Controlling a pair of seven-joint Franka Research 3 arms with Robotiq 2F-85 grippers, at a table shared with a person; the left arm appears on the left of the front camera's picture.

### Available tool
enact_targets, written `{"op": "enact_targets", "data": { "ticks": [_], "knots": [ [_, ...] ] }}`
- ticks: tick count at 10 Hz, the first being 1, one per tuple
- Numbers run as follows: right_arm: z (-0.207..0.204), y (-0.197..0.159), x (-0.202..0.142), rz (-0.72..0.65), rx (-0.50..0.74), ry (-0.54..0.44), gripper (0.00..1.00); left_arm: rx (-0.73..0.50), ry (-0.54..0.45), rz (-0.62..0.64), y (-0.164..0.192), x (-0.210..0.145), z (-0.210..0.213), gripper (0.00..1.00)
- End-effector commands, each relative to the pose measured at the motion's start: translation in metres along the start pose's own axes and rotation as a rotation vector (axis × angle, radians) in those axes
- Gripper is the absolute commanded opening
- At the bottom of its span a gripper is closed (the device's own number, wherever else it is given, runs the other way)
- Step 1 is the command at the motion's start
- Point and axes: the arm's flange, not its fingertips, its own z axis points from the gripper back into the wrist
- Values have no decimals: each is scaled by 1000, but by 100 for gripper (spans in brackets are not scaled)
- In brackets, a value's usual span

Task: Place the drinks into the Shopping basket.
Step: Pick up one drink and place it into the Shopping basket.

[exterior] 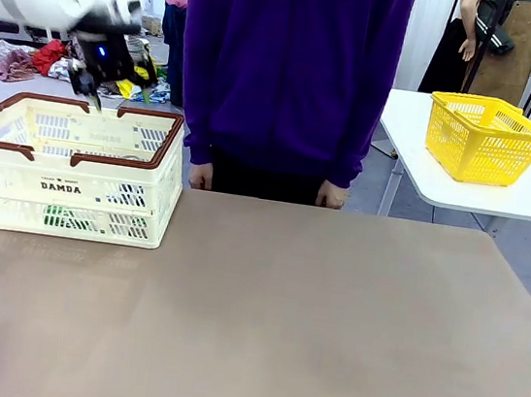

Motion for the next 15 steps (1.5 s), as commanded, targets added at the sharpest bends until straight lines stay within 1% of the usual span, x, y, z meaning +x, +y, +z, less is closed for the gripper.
{"op": "enact_targets", "data": {
  "ticks": [1,2,3,4,5,6,7,8,9,10,12,13,15],
  "knots": [
    [0,2,2,13,23,-8,100,-82,-44,-11,22,-18,47,100],
    [0,2,2,13,23,-8,100,-202,-14,-64,27,-29,75,100],
    [0,2,2,13,23,-8,100,-357,64,-152,32,-43,97,100],
    [0,2,2,13,23,-8,100,-514,156,-245,39,-59,116,100],
    [0,2,2,13,23,-8,100,-731,265,-421,46,-74,133,100],
    [0,2,2,13,23,-8,100,-854,346,-492,58,-83,142,100],
    [0,2,2,13,23,-8,100,-969,450,-554,71,-88,141,100],
    [0,2,2,13,23,-8,100,-1063,533,-552,83,-87,132,100],
    [0,2,2,13,23,-8,100,-1167,575,-538,98,-86,117,100],
    [0,2,2,13,23,-8,100,-1281,576,-456,120,-86,92,100],
    [0,2,2,13,23,-8,100,-1439,548,-309,175,-99,42,100],
    [0,2,2,13,23,-8,100,-1524,533,-275,202,-107,21,100],
    [0,2,2,13,23,-8,100,-1598,490,-99,249,-123,-15,100]
  ]
}}
